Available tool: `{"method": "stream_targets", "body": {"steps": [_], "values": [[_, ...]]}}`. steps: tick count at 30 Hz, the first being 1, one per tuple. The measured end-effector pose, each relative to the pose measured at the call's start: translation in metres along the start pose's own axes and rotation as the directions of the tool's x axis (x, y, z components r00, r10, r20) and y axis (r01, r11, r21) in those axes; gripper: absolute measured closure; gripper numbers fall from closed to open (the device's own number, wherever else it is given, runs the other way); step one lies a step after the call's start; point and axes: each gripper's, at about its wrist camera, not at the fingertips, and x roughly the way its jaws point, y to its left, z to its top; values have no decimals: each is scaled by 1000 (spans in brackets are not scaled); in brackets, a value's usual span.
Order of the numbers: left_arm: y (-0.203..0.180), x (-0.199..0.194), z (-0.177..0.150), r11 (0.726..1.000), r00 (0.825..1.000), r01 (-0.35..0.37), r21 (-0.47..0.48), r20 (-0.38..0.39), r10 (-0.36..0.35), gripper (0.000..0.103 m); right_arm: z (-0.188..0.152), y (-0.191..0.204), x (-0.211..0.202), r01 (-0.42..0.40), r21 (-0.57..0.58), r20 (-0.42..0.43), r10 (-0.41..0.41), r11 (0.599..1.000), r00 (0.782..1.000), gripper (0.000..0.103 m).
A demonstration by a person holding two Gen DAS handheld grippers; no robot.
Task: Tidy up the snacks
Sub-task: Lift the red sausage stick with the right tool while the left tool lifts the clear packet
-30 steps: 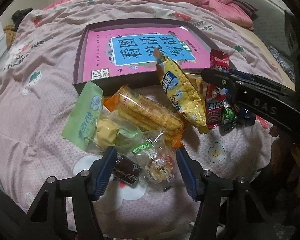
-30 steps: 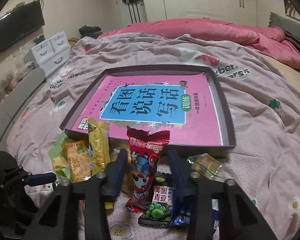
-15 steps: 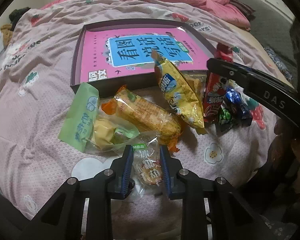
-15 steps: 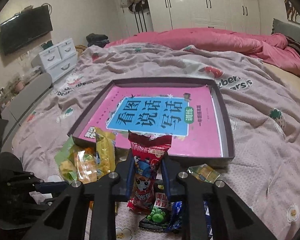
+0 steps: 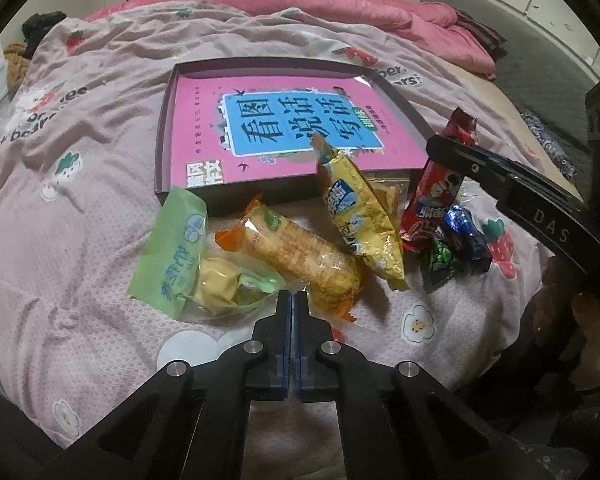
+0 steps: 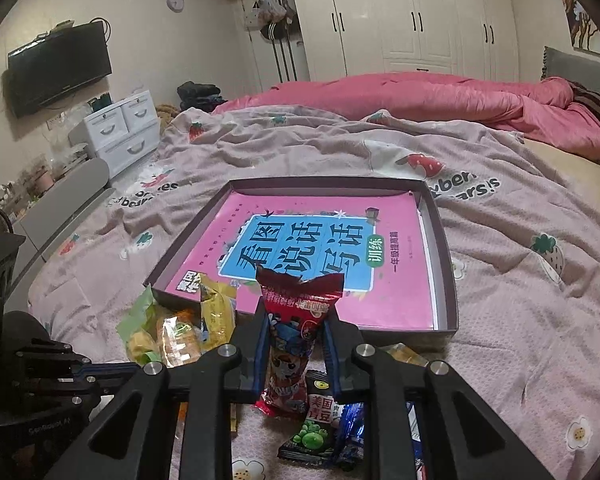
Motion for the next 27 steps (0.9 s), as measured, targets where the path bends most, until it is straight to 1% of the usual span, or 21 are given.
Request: {"method": "stream_targets", "body": {"steps": [2, 3, 5, 6, 7, 9, 10, 11, 12, 13, 14, 17, 20, 24, 27], "values": [[5, 2, 0, 999, 999, 31, -28, -20, -32, 102, 0, 0, 1, -3, 1, -2, 3, 1000, 1000, 80], [7, -1, 0, 998, 999, 49, -42, -17, -50, 101, 0, 0, 1, -5, 0, -3, 5, 1000, 1000, 80], [8, -4, 0, 998, 999, 47, -45, -10, -48, 100, 0, 0, 2, -5, 3, -2, 5, 1000, 1000, 80], [8, -6, 0, 998, 999, 46, -48, -12, -46, 98, 0, -1, 2, -8, 5, -1, 8, 1000, 1000, 80], [9, -7, -1, 998, 999, 43, -56, -14, -44, 91, 1, -1, 2, -9, 7, 1, 9, 1000, 1000, 80], [10, -6, -5, 996, 997, 59, -66, -43, -61, 81, 0, -1, 2, -12, 9, 3, 12, 1000, 1000, 80], [10, -4, -4, 996, 997, 56, -69, -51, -59, 70, 0, 0, 2, -13, 9, 3, 13, 1000, 1000, 80], [9, -3, -5, 997, 997, 55, -59, -60, -59, 60, -1, 0, 2, -15, 9, 3, 15, 1000, 1000, 80], [6, -3, -5, 998, 997, 47, -47, -62, -50, 44, 0, 0, 2, -17, 7, 2, 17, 1000, 1000, 80], [5, -4, -5, 998, 997, 51, -38, -61, -53, 40, -1, 0, 2, -16, 4, 3, 16, 1000, 1000, 80], [3, -5, -6, 998, 996, 60, -28, -62, -62, 40, -1, 0, 2, -17, 2, 3, 17, 1000, 1000, 80], [-2, -3, -7, 999, 996, 52, -6, -70, -52, 39, -1, 1, 1, -20, 6, 8, 20, 1000, 1000, 80], [-5, 8, -9, 1000, 993, 27, 1, -111, -27, 38, 0, 0, 1, -25, 12, 11, 25, 1000, 1000, 79], [-16, 16, -7, 999, 992, 2, 41, -125, 3, 37, -1, 0, 1, -26, 13, 11, 26, 1000, 1000, 80], [-23, 26, -9, 998, 988, -8, 58, -155, 17, 36, 0, 0, 1, -25, 13, 11, 25, 1000, 1000, 80]]}}
